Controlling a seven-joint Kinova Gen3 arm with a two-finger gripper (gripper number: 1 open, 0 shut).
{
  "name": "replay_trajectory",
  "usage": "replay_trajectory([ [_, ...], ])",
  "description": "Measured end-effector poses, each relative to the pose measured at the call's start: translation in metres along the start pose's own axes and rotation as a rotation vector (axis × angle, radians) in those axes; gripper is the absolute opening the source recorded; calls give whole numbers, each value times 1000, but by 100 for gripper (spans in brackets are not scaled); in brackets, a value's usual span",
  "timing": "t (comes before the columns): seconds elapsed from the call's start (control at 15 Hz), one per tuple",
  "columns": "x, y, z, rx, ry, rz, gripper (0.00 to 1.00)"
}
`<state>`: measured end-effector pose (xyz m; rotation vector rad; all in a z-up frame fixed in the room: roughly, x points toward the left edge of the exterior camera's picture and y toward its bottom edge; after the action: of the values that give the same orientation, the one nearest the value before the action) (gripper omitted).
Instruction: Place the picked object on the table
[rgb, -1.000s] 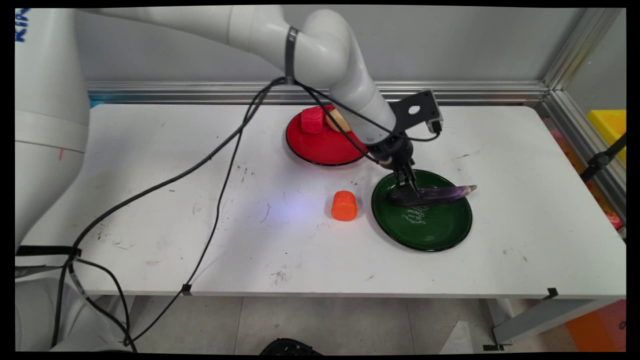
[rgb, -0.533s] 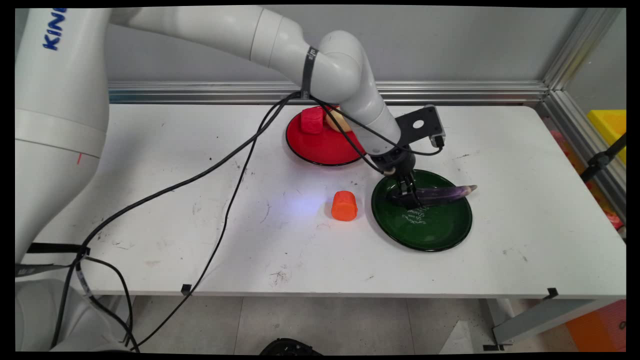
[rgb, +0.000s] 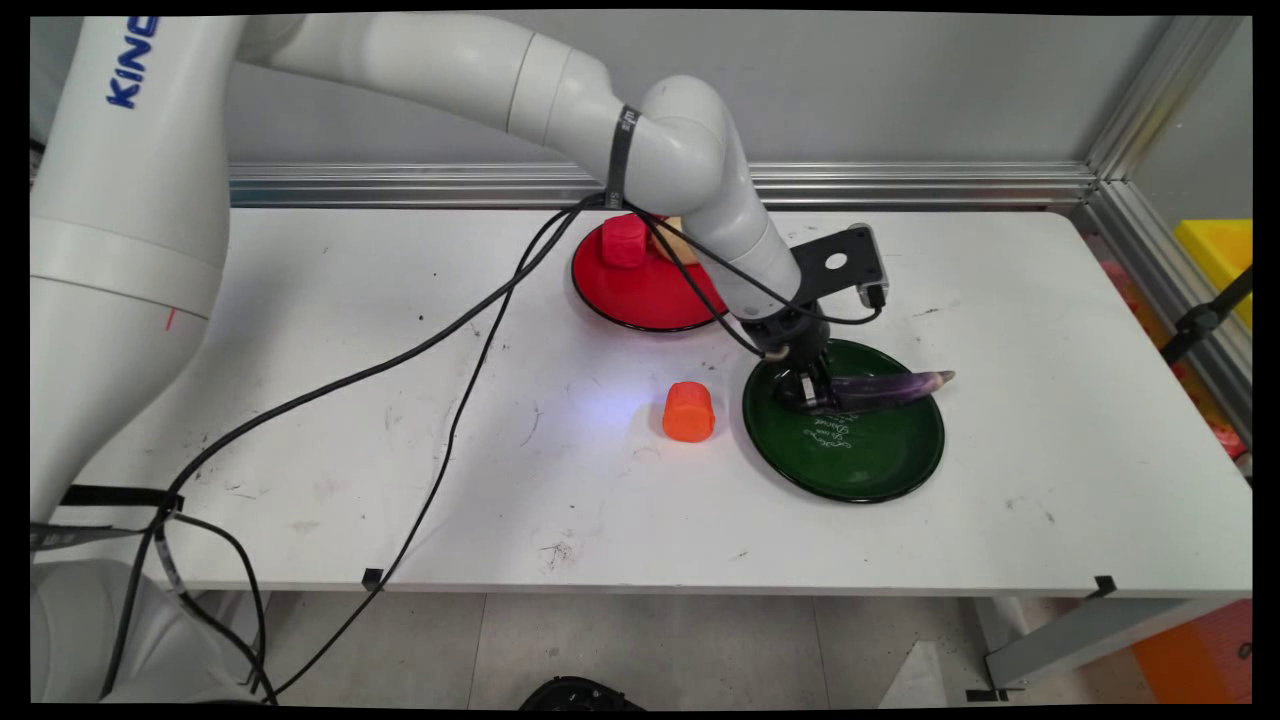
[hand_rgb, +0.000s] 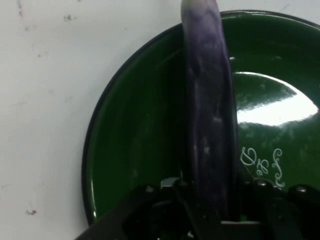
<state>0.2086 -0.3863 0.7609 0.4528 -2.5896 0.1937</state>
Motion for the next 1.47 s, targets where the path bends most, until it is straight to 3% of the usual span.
replay_trajectory([
  [0.27, 1, 1, -14, 0, 17, 12, 0],
  [0.73, 3, 11, -68, 14, 59, 24, 0],
  [1.07, -14, 30, -120, 14, 54, 32, 0],
  [1.47, -48, 57, -173, -16, 14, 75, 0],
])
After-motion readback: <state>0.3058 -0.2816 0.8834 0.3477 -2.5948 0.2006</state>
